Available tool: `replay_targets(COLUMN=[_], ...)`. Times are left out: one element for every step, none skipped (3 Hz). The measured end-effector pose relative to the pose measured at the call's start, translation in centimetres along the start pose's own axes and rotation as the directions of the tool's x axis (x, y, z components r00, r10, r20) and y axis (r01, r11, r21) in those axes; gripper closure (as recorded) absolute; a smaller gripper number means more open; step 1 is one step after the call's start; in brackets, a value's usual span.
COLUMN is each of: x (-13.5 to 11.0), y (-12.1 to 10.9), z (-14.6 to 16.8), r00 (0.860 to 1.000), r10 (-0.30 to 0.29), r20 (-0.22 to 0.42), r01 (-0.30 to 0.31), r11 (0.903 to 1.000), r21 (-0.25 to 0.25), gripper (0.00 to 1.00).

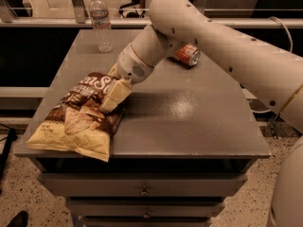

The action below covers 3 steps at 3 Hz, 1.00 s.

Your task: Pick brown chip bag

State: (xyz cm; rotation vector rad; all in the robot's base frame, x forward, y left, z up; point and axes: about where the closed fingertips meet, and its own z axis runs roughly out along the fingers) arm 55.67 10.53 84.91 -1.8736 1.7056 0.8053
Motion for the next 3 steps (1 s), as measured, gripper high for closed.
replay_targets(x=[-1.8, -4.8, -6.0], y=[-0.4, -1.0, -1.3], z=[-4.6, -13.5, -19.1], r00=[0.998, 0.987, 0.97], r10=[0.034, 0.092, 0.163], r20=[0.052, 0.133, 0.178], r01=[-0.037, -0.112, -0.2], r11=[0.9979, 0.9813, 0.9553], r21=[0.054, 0.157, 0.218], gripper=[1.0, 1.0, 1.0])
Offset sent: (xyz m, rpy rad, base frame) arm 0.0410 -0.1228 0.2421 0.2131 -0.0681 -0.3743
